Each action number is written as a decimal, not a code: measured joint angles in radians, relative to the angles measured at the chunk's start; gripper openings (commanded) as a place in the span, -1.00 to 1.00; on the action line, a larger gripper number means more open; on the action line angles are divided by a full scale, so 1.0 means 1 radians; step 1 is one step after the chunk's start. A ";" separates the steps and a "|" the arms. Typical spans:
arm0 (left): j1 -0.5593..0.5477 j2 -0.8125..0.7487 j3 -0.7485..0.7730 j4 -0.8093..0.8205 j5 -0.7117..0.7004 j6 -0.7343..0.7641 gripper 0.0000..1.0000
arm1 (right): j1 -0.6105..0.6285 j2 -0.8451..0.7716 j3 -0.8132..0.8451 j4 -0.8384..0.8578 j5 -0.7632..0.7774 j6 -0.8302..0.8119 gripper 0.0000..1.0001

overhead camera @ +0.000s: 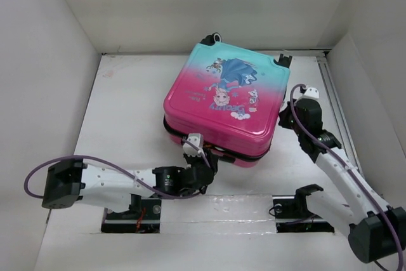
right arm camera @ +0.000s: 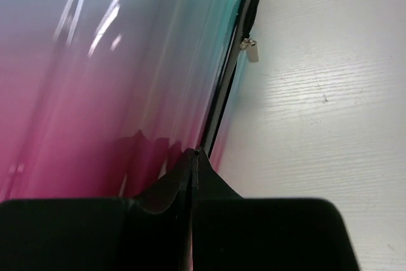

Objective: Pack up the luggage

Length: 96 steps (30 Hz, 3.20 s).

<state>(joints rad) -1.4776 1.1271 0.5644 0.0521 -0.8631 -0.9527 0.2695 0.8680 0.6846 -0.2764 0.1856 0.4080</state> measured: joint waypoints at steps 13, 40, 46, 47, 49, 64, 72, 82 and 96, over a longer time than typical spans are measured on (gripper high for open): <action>0.248 0.145 0.045 0.209 0.008 0.161 -0.35 | -0.013 0.436 0.260 0.087 -0.173 -0.073 -0.96; 0.977 -0.322 0.040 0.071 0.217 0.047 0.99 | 0.132 -0.229 -0.275 0.172 -0.287 0.036 0.09; 1.367 -0.399 -0.166 0.220 0.610 -0.005 0.36 | 0.145 -0.289 -0.274 0.168 -0.291 0.022 -0.34; 1.409 -0.378 -0.191 0.248 0.674 -0.016 0.23 | 0.148 -0.293 -0.274 0.166 -0.291 0.022 -0.36; 1.455 -0.318 -0.221 0.297 0.780 -0.031 -0.02 | 0.153 -0.295 -0.274 0.157 -0.291 0.021 -0.36; 1.135 -0.638 -0.356 0.226 0.965 0.097 -0.46 | 0.163 -0.182 -0.284 0.186 -0.191 0.001 -0.10; 1.124 -0.652 -0.425 0.183 1.000 0.198 -0.43 | 0.162 0.090 -0.251 0.381 -0.349 -0.027 -0.18; 1.113 -0.460 -0.334 0.296 0.999 0.290 -0.43 | 0.177 0.402 -0.061 0.480 -0.429 -0.018 -0.25; 0.603 -0.102 0.132 0.414 0.499 0.402 -0.37 | 0.182 0.058 -0.226 0.471 -0.413 -0.048 -0.15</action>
<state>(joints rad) -0.8745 1.0248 0.6968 0.4660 -0.3645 -0.5503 0.4519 0.9257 0.4583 0.1944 -0.2276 0.3603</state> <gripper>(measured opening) 0.313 0.457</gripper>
